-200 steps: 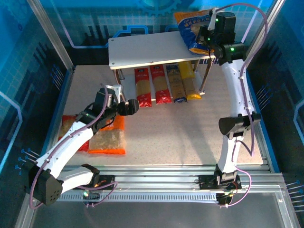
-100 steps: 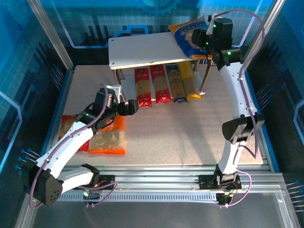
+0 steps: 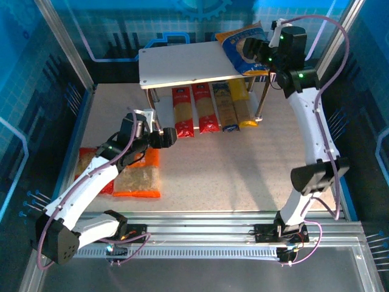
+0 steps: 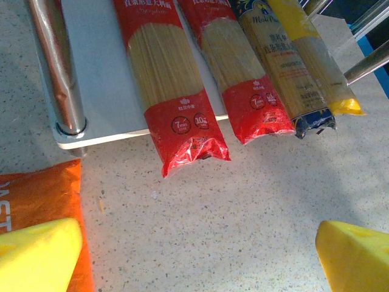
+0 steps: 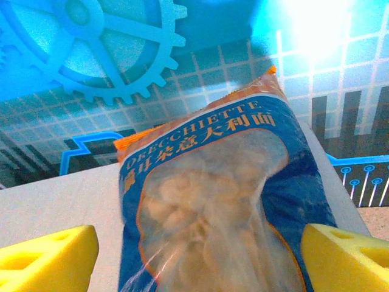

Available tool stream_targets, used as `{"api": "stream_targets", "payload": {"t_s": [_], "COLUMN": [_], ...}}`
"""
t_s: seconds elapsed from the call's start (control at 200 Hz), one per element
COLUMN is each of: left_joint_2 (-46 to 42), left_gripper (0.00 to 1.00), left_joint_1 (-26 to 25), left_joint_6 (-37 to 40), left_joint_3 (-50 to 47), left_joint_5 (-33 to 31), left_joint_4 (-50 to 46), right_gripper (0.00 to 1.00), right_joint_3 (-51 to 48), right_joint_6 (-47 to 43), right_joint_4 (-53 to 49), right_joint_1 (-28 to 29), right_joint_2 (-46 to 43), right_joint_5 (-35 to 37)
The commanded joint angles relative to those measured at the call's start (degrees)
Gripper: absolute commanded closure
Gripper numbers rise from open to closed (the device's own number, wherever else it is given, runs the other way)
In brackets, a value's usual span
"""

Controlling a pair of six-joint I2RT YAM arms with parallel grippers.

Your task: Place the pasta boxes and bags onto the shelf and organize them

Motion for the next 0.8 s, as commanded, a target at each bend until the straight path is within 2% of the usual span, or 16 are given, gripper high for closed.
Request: {"api": "stream_targets", "payload": {"t_s": [0.0, 0.04, 0.175, 0.255, 0.39, 0.5, 0.59, 0.64, 0.7, 0.795], "left_joint_2": [-1.23, -1.26, -1.92, -2.27, -2.52, -3.1, -3.14, -3.17, -3.24, -3.66], "left_gripper": [0.0, 0.01, 0.01, 0.01, 0.01, 0.01, 0.01, 0.01, 0.01, 0.01], "left_joint_1": [0.49, 0.44, 0.44, 0.44, 0.49, 0.48, 0.52, 0.53, 0.46, 0.5], "left_joint_6": [0.33, 0.3, 0.32, 0.4, 0.44, 0.34, 0.38, 0.35, 0.25, 0.23], "left_joint_3": [-0.16, -0.2, -0.46, -0.47, -0.38, -0.72, -0.73, -0.73, -0.82, -1.24], "left_joint_5": [-0.06, 0.05, 0.07, -0.02, -0.02, -0.16, -0.23, -0.13, -0.09, -0.2], "left_joint_4": [-0.75, -0.74, -0.83, -1.05, -1.47, -1.36, -1.36, -1.44, -1.36, -1.18], "right_gripper": [0.08, 0.08, 0.17, 0.23, 0.45, 0.47, 0.56, 0.58, 0.58, 0.52], "right_joint_3": [-5.2, -7.9, -16.28, -21.42, -28.36, -33.85, -34.52, -35.0, -35.53, -36.75], "right_joint_6": [-1.85, -2.2, -0.34, 3.51, 9.78, 12.82, 13.78, 14.79, 16.19, 18.4], "right_joint_4": [4.77, 5.3, 3.69, 3.27, 4.49, 8.07, 8.7, 9.76, 11.26, 14.09], "right_joint_1": [0.72, 0.68, -0.57, -2.69, -4.81, -4.83, -4.9, -4.9, -4.99, -5.01], "right_joint_2": [-7.31, -9.45, -15.94, -19.07, -22.95, -26.12, -26.22, -25.98, -25.56, -25.23], "right_joint_5": [1.4, 2.67, 6.16, 3.01, -6.55, -8.63, -9.28, -9.76, -10.4, -10.75]}}
